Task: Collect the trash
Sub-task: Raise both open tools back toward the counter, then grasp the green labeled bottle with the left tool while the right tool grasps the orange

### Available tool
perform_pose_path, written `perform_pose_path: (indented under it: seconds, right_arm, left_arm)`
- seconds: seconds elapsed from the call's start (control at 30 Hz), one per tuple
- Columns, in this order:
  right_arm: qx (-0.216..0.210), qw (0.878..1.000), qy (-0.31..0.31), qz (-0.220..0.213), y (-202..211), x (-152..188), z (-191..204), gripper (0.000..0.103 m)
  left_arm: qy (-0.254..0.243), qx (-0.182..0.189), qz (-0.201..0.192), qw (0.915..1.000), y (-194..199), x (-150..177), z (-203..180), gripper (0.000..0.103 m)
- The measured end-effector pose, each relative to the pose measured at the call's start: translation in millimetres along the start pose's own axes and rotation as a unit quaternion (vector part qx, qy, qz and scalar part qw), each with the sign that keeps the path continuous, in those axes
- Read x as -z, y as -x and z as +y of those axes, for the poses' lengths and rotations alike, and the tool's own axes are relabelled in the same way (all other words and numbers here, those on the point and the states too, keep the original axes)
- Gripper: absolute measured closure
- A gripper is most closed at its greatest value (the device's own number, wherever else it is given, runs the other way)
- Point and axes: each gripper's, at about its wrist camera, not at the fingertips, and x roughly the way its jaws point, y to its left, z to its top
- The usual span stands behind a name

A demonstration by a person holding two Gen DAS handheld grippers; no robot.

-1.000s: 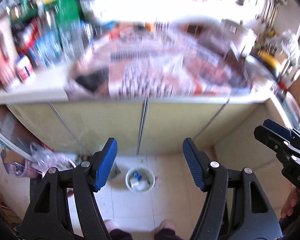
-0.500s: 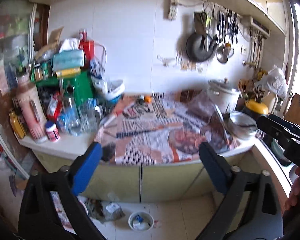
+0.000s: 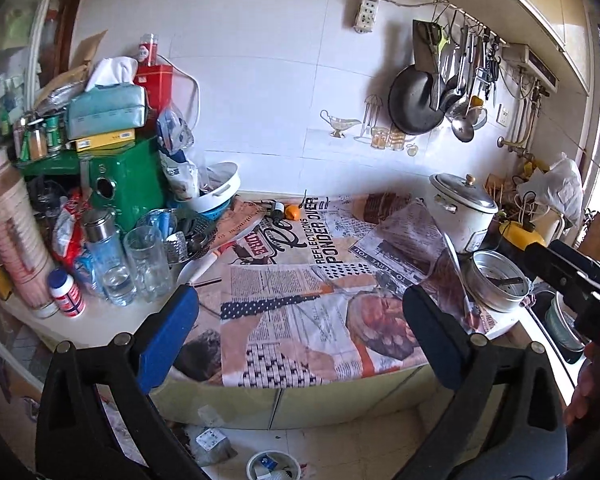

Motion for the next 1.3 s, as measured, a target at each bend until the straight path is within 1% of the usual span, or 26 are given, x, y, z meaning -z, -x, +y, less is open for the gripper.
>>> perform_pose_path:
  seconds: [0.13, 0.27, 0.33, 0.43, 0.53, 0.63, 0.73, 0.87, 0.9, 0.97, 1.03, 1.1, 1.2, 1.27, 1.3]
  right_arm:
    - [0.014, 1.0, -0.011, 0.009, -32.4, -11.8, -0.3, 0.023]
    - [0.02, 0.999, -0.017, 0.025, -67.5, -21.1, -3.7, 0.023]
    - [0.017, 0.999, -0.016, 0.031, -87.1, -27.0, -5.8, 0.023]
    - [0.011, 0.999, -0.009, 0.038, -121.3, -35.0, -10.1, 0.023]
    - [-0.008, 0.999, -0.005, 0.051, -160.7, -42.0, -14.3, 0.023]
    - [-0.043, 0.996, -0.009, 0.076, -213.8, -52.4, -27.3, 0.023]
    - [-0.066, 0.993, 0.005, 0.095, -263.7, -62.1, -36.6, 0.023]
    - [-0.088, 0.988, 0.019, 0.123, -334.5, -73.0, -48.9, 0.023]
    - [-0.095, 0.987, 0.02, 0.131, -356.0, -75.1, -52.4, 0.023]
    - [-0.106, 0.984, 0.021, 0.142, -390.7, -76.2, -55.8, 0.023]
    - [-0.118, 0.98, 0.018, 0.162, -436.4, -75.0, -58.9, 0.023]
    - [-0.13, 0.974, 0.007, 0.186, -475.3, -71.2, -61.6, 0.023]
    - [-0.143, 0.967, -0.008, 0.21, -523.4, -62.4, -62.7, 0.023]
    - [-0.154, 0.961, -0.017, 0.231, -553.0, -53.8, -59.5, 0.031]
    - [-0.161, 0.956, -0.024, 0.244, -567.1, -48.5, -57.5, 0.032]
  left_arm:
    - [-0.017, 0.006, 0.017, 0.9997, -39.3, -20.1, 12.7, 0.001]
    - [-0.014, 0.002, 0.026, 0.9996, -70.0, -31.3, 22.3, 0.001]
    - [-0.013, 0.005, 0.035, 0.9993, -90.3, -36.7, 26.9, 0.001]
    - [-0.013, -0.01, 0.047, 0.9988, -121.5, -43.2, 32.3, 0.001]
    - [0.0, -0.017, 0.056, 0.9983, -150.6, -51.4, 36.8, 0.001]
    - [0.015, -0.032, 0.064, 0.9973, -189.2, -65.1, 39.1, 0.001]
    - [0.034, -0.047, 0.071, 0.9958, -229.3, -78.4, 39.7, 0.001]
    - [0.058, -0.062, 0.091, 0.9922, -297.7, -93.8, 40.5, 0.001]
    - [0.062, -0.071, 0.098, 0.9907, -320.9, -96.7, 40.9, 0.001]
    - [0.069, -0.082, 0.105, 0.9887, -349.9, -98.8, 43.6, 0.001]
    - [0.08, -0.097, 0.112, 0.9857, -385.5, -100.5, 49.1, 0.001]
    - [0.089, -0.105, 0.12, 0.9832, -413.7, -101.4, 55.0, 0.001]
    - [0.106, -0.111, 0.141, 0.9779, -458.6, -100.5, 66.1, 0.004]
    - [0.108, -0.117, 0.154, 0.9753, -479.6, -97.6, 70.2, 0.01]
    - [0.108, -0.121, 0.161, 0.9735, -490.6, -95.2, 72.8, 0.011]
